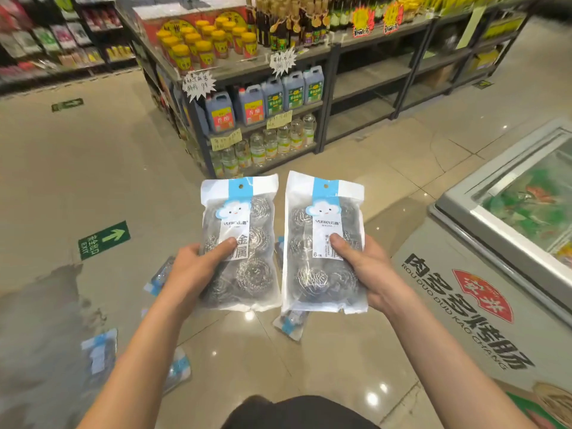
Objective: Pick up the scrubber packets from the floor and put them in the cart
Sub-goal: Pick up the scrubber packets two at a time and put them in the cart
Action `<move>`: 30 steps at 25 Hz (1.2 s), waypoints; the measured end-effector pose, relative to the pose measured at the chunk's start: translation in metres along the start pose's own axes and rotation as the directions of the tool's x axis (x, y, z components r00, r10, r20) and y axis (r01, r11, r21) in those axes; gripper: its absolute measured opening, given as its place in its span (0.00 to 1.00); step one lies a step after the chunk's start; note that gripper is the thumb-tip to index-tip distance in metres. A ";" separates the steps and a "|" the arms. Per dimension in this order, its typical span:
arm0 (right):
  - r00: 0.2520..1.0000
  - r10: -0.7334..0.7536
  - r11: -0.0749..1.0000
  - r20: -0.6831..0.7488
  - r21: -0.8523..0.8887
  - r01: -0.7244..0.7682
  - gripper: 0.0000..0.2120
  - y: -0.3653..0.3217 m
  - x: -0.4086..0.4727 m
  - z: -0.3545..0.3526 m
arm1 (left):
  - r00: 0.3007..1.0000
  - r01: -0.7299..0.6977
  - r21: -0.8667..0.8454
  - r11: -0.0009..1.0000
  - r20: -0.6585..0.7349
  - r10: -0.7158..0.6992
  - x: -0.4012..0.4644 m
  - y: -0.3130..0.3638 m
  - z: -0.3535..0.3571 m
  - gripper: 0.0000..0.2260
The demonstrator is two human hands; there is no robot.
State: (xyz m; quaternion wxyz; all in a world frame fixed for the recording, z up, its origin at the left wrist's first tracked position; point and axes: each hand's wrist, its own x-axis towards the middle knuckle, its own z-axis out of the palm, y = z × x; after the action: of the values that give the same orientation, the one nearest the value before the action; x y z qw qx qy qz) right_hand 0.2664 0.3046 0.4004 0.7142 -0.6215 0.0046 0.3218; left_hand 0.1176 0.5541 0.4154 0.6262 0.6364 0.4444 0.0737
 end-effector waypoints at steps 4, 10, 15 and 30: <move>0.994 -0.024 0.999 -0.109 -0.050 0.019 0.15 0.012 -0.013 -0.020 | 0.999 -0.001 0.032 0.999 0.049 0.000 0.000 -0.012 0.029 0.19; 0.924 -0.029 0.999 -0.381 -0.027 0.020 0.18 0.018 -0.029 -0.057 | 0.964 -0.048 0.153 0.987 0.267 0.006 0.035 0.009 0.090 0.15; 0.711 -0.049 0.989 -0.701 0.066 0.133 0.19 0.027 -0.074 -0.082 | 0.843 -0.245 0.291 0.925 0.536 0.055 0.051 0.048 0.175 0.22; -0.346 0.285 0.825 -0.894 0.045 0.563 0.14 0.173 -0.439 -0.048 | -0.191 -0.730 0.091 0.677 0.924 -0.331 -0.319 -0.059 0.336 0.14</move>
State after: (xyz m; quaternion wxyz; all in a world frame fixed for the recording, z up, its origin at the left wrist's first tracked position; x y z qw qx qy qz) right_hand -0.1438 0.0663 0.4153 0.5662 -0.3894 0.5794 -0.4383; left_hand 0.1191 0.0878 0.4434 0.4235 0.6971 -0.3281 -0.4765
